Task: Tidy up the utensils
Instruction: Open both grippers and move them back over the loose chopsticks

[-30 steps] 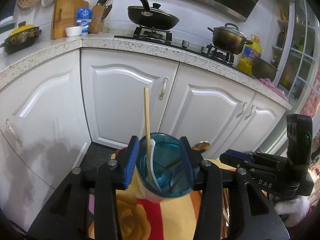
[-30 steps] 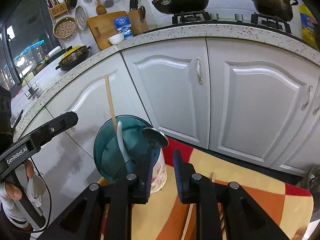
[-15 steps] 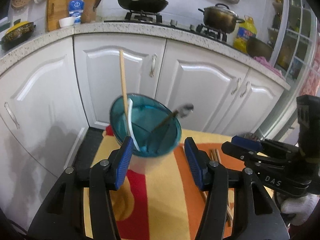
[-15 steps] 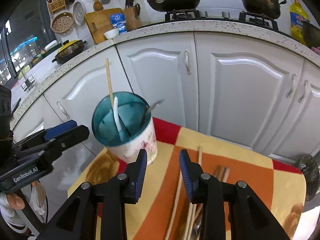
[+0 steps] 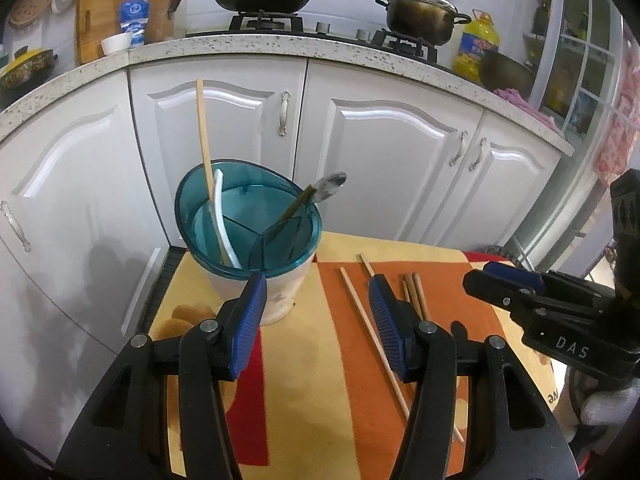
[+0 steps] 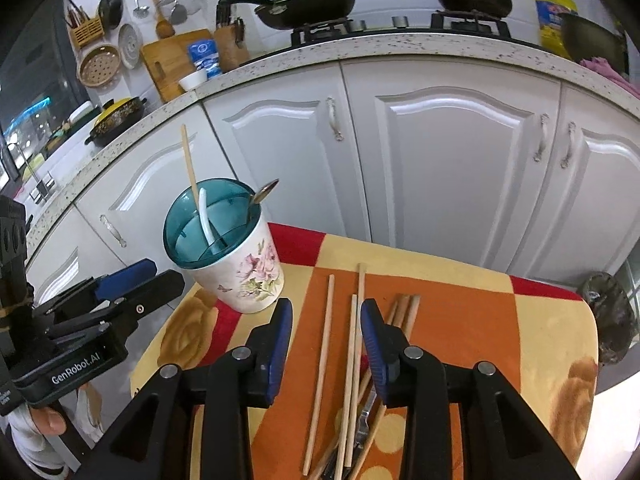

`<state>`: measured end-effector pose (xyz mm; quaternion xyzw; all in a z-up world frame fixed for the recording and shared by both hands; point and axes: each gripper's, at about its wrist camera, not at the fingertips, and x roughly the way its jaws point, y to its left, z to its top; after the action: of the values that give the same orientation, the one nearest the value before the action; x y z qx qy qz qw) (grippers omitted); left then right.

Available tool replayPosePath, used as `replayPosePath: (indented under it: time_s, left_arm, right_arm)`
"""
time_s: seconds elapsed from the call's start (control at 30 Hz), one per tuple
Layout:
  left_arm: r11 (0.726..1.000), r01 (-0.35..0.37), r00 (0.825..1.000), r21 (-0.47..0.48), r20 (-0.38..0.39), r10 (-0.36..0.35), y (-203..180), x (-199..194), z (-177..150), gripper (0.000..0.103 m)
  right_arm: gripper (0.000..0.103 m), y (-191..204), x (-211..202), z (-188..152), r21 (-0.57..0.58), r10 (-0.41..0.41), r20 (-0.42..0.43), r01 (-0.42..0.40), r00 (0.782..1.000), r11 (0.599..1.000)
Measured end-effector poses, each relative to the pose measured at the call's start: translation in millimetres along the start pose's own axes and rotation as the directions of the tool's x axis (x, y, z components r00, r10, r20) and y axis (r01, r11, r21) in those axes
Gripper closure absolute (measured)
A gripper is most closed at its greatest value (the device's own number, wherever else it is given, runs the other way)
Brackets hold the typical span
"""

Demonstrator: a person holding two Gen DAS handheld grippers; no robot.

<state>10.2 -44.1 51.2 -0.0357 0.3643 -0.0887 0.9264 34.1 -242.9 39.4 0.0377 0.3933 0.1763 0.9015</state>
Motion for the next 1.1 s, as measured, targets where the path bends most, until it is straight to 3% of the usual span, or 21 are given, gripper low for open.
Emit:
replayPosePath:
  time_s: [0.2,1.1]
  left_arm:
    - [1.0,-0.001,1.0,0.013,-0.005,0.001,-7.3,1.3,-2.4,0.05]
    - [0.999,-0.011,0.998,0.053,-0.057,0.014,-31.8,23.6,-12.6,0.05]
  right_arm:
    - [0.065,-6.7,-5.9,-5.1,0.015,-0.02,0.004,0.02,1.0,1.0]
    - [0.064,-40.1,2.8,-28.7,0.067,-0.093,-0.069,0.098,0.993,0.993]
